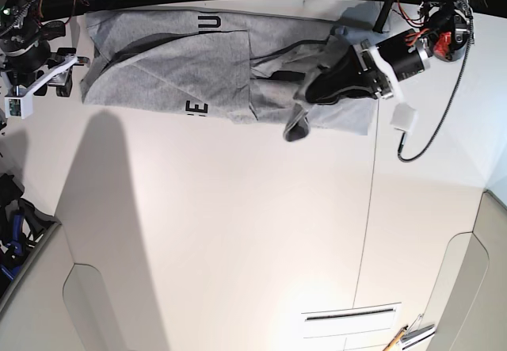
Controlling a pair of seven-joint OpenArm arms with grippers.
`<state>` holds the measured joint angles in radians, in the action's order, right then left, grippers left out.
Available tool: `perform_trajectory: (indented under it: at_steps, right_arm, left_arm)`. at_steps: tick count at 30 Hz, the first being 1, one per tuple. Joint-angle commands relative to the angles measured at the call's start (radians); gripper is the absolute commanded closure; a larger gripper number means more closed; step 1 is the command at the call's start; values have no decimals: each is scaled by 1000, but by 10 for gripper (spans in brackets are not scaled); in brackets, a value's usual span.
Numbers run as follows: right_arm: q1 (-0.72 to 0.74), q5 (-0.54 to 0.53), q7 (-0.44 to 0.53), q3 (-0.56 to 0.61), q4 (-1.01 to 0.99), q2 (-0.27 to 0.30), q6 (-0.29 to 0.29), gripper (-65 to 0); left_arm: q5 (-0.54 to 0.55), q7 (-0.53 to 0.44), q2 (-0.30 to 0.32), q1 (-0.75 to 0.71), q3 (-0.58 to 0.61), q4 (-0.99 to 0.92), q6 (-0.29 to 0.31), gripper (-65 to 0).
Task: Fold the T-shirt properly
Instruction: 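Move the left gripper to the hem end and grasp it, then fold the hem end toward the shirt's middle with the left gripper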
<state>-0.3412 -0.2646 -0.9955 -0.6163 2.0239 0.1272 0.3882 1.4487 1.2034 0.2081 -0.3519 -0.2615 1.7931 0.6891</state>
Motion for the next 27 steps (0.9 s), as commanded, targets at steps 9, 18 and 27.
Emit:
perform_trajectory:
  at_steps: [9,18,27]
  right_arm:
    - [0,-8,27,-6,14,10,-4,-282]
    - [0,-28,27,-6,14,10,-4,-282]
    - [0,-35,31,-6,14,10,-4,-282]
  left_arm:
    - [-26,-82,2,54,80,18,9,0]
    - [-25,-81,2,64,80,18,9,0]
    - [4,-69,3,64,80,18,9,-327]
